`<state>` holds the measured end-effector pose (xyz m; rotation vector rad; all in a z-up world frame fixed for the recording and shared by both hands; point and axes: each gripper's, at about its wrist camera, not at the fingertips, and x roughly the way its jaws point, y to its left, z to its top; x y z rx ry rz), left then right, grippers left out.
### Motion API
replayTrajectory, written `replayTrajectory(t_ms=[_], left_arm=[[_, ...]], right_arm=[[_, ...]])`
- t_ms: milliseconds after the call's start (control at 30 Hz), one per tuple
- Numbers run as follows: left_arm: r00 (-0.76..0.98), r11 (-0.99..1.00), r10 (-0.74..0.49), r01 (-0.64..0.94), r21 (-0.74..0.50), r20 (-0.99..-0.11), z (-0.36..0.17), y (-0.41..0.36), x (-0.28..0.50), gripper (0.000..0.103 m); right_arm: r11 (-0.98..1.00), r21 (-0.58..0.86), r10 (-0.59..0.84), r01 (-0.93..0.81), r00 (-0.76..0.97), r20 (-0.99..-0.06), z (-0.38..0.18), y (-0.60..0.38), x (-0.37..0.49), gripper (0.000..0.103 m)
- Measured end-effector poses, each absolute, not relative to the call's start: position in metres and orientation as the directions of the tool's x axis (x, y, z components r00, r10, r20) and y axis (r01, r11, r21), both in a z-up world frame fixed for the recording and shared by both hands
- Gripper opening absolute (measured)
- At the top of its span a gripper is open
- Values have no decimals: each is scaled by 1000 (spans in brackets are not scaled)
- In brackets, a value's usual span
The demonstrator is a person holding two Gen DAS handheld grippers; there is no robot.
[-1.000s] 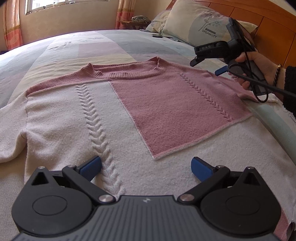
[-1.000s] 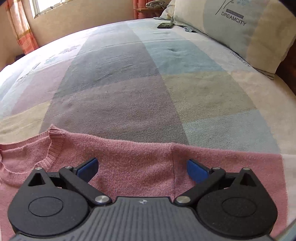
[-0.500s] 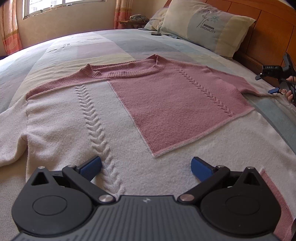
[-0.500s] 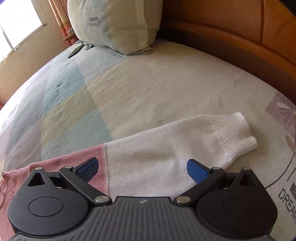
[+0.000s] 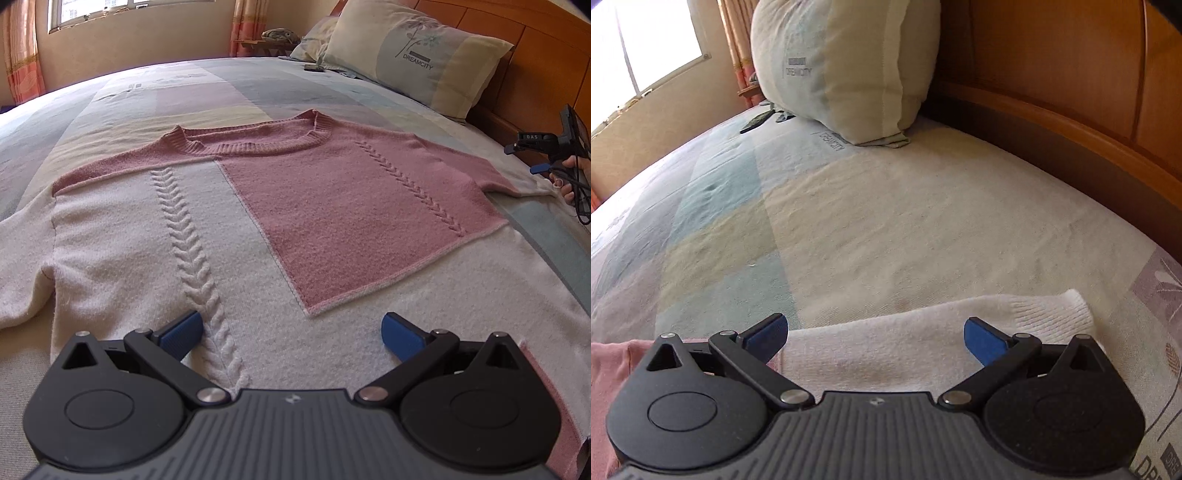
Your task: Fold clothes
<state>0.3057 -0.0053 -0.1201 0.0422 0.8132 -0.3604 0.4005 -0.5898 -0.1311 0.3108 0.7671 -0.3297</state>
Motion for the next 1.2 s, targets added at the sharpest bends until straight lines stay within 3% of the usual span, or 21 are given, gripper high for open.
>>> replayTrajectory(t_ms=[100,300,533,733,900,1033,1200], left_arm=[[633,939,-292,334,-87,-717,-121,-7,305,102],[634,940,-291,330,-89,-717,-121,-7,306,102],[636,941,-294,324,-98,-713,-121,-6,306,102],[630,940,-288,331,-87,-721,-120,-7,305,102],[634,936,-282,345,-63,-720,-120,-9,304,102],[616,939,-298,327,-108,-729,-115,-4,306,102],[600,940,-331,273,-203,-728,-109,8,309,102]], right_arm=[[907,50,-252,418,634,-731,-143,-597,404,103],[820,193,-264,539,656,-707,-133,-623,375,103],[950,108,-99,293,610,-786,-120,-507,393,103],[990,124,55,64,637,-769,-122,-393,393,103],[998,55,13,44,647,-762,-144,-365,376,103],[988,83,-12,128,611,-792,-122,-369,364,103],[999,25,40,-33,654,-756,-86,-322,345,103]])
